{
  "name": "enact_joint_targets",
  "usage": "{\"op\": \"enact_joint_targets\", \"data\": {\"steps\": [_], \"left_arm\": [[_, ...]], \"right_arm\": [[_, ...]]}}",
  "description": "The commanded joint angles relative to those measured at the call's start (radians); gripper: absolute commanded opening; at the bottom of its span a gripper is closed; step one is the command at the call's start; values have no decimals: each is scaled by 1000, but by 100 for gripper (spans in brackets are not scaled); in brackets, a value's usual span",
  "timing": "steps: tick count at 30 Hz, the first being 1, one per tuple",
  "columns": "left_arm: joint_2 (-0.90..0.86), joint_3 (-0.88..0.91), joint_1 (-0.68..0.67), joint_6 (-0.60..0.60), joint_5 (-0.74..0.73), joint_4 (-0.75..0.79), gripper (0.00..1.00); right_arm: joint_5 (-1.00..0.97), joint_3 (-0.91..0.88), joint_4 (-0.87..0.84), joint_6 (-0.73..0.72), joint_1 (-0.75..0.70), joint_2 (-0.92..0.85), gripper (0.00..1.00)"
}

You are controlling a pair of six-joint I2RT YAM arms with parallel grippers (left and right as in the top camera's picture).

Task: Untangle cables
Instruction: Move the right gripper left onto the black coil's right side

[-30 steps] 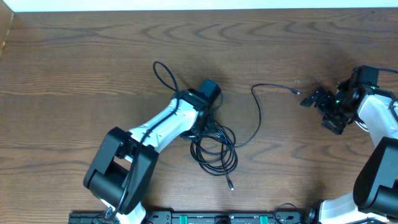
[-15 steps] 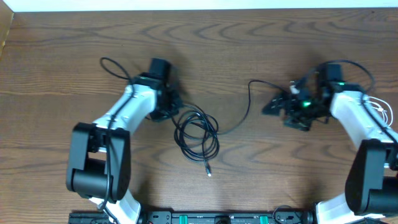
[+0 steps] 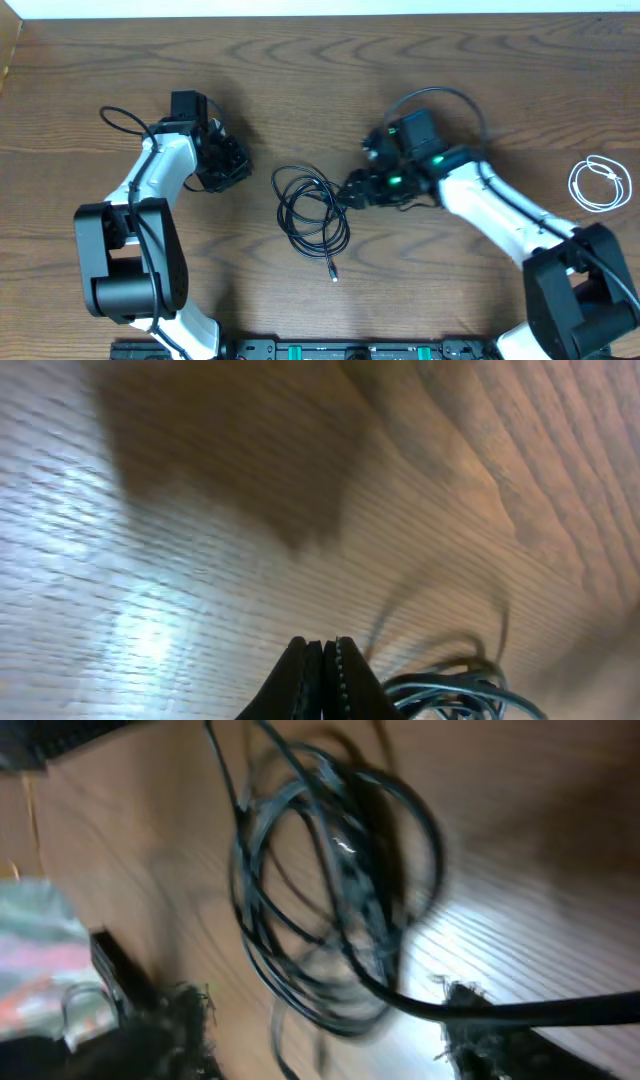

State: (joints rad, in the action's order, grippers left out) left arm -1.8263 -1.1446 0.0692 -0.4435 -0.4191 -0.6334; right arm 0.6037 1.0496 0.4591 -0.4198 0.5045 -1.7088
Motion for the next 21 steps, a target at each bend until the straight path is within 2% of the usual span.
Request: {"op": "enact_joint_targets", "data": {"steps": [1, 4, 8, 9, 10, 13, 16, 17, 19, 21], "left_arm": [[-3, -17, 5, 32, 8, -18, 8], [-3, -17, 4, 32, 13, -17, 8], [-3, -17, 5, 32, 12, -8, 8], [-3, -17, 5, 31, 12, -2, 8], [-3, -17, 5, 31, 12, 5, 8], [-3, -17, 4, 32, 12, 20, 8], [-3, -17, 5, 32, 13, 30, 8], [-3, -17, 4, 32, 13, 33, 8], [-3, -17, 5, 32, 13, 35, 8], [-3, -17, 5, 31, 29, 37, 8]], "right_arm": [[-99, 0, -70, -130, 76, -6, 57], [-148, 0, -135, -129, 134, -6, 43], [-187, 0, -172, -125, 174, -6, 47], [-187, 0, -177, -126, 174, -6, 52], [-187, 0, -179, -127, 173, -6, 99], [-193, 3, -176, -232, 150, -6, 99], [-174, 41, -143, -221, 113, -6, 54], [-176, 70, -96, -203, 103, -6, 43], [-184, 113, -11, -174, 98, -6, 41], [-208, 147, 71, -159, 104, -6, 44]]}}
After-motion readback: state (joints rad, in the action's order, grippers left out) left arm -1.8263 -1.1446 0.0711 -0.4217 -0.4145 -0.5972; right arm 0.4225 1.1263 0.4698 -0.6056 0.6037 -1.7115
